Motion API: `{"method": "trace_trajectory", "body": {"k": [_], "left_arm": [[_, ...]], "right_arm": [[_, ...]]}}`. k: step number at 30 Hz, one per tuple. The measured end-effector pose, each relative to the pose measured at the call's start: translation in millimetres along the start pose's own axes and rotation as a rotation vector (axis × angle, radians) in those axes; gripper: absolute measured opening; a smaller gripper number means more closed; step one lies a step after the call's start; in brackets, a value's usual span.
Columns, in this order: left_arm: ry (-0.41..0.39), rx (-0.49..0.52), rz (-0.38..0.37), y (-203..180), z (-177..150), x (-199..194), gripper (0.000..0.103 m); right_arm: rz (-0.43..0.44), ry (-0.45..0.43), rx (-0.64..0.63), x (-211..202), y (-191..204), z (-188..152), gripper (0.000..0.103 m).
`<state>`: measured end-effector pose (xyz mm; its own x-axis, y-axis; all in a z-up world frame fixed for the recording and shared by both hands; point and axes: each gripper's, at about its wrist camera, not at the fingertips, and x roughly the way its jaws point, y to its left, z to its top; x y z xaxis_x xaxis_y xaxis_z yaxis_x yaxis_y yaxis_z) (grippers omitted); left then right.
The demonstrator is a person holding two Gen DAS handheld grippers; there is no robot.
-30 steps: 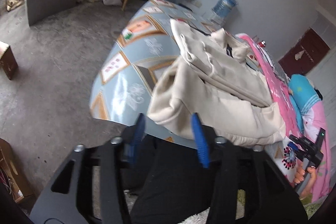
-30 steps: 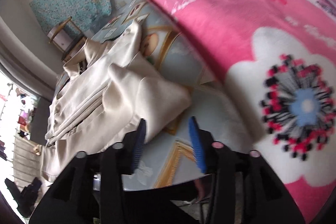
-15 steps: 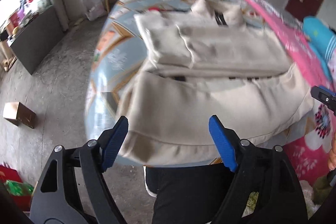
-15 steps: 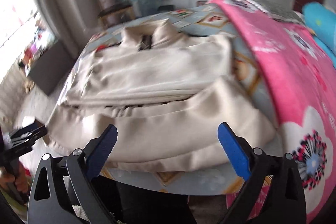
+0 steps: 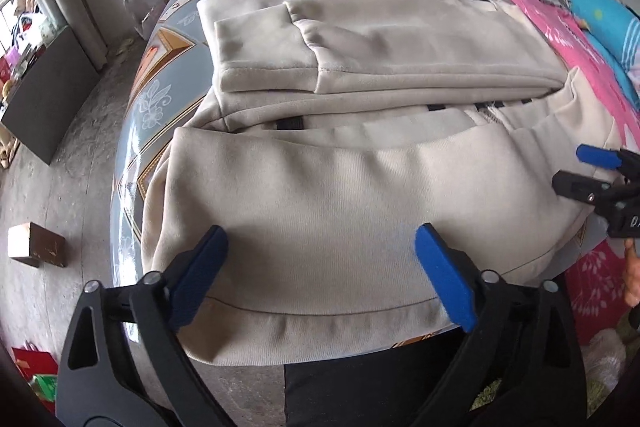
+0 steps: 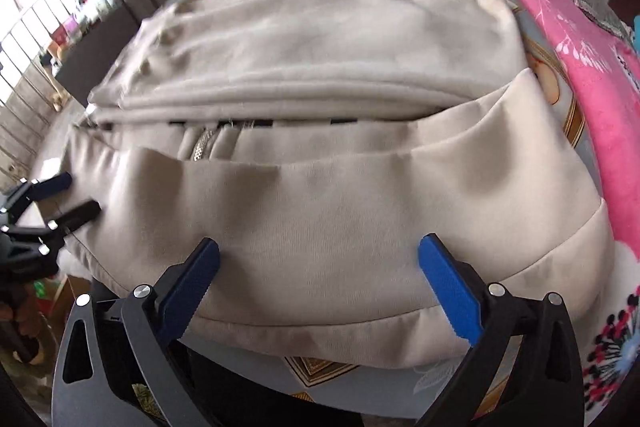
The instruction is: Fold large clothes
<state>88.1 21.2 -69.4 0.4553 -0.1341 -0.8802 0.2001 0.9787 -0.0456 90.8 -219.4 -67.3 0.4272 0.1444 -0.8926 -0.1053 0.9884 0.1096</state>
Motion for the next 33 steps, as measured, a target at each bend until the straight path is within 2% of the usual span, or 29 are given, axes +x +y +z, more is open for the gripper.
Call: {"method": "trace_trajectory", "body": {"k": [4, 11, 18, 21, 23, 26, 30, 32, 33], "left_arm": [[0.005, -0.024, -0.019, 2.8, 1.6, 0.4, 0.096], [-0.012, 0.009, -0.015, 0.2, -1.5, -0.7, 0.096], [-0.047, 0.018, -0.003, -1.5, -5.2, -1.7, 0.096], [-0.067, 0.029, 0.002, -2.8, -7.7, -2.9, 0.096], [-0.075, 0.030, 0.004, -1.6, -7.8, -3.3, 0.096], [-0.110, 0.027, 0.057, -3.5, -9.6, -9.0, 0.096], [-0.171, 0.007, 0.054, 4.3, -16.5, -23.9, 0.096], [-0.197, -0.011, 0.053, 10.5, -21.2, -31.6, 0.096], [-0.213, -0.014, 0.058, 12.6, -23.6, -35.6, 0.096]], "right_arm": [[0.021, 0.000, -0.031, -1.3, -0.8, -1.9, 0.097], [0.034, 0.010, -0.022, -1.8, -2.6, 2.2, 0.097], [-0.002, 0.043, -0.080, 1.0, 4.9, 3.5, 0.097], [-0.020, 0.064, -0.027, -2.6, 3.5, 7.6, 0.097], [-0.003, 0.044, 0.001, -10.8, 5.3, 10.8, 0.097], [0.067, -0.035, -0.003, -31.1, 21.4, 18.2, 0.097], [0.168, -0.034, -0.052, -32.8, 55.5, 24.9, 0.097], [0.164, -0.018, -0.110, -26.0, 76.6, 25.9, 0.090], [0.127, -0.006, -0.152, -20.1, 90.1, 25.9, 0.087]]}}
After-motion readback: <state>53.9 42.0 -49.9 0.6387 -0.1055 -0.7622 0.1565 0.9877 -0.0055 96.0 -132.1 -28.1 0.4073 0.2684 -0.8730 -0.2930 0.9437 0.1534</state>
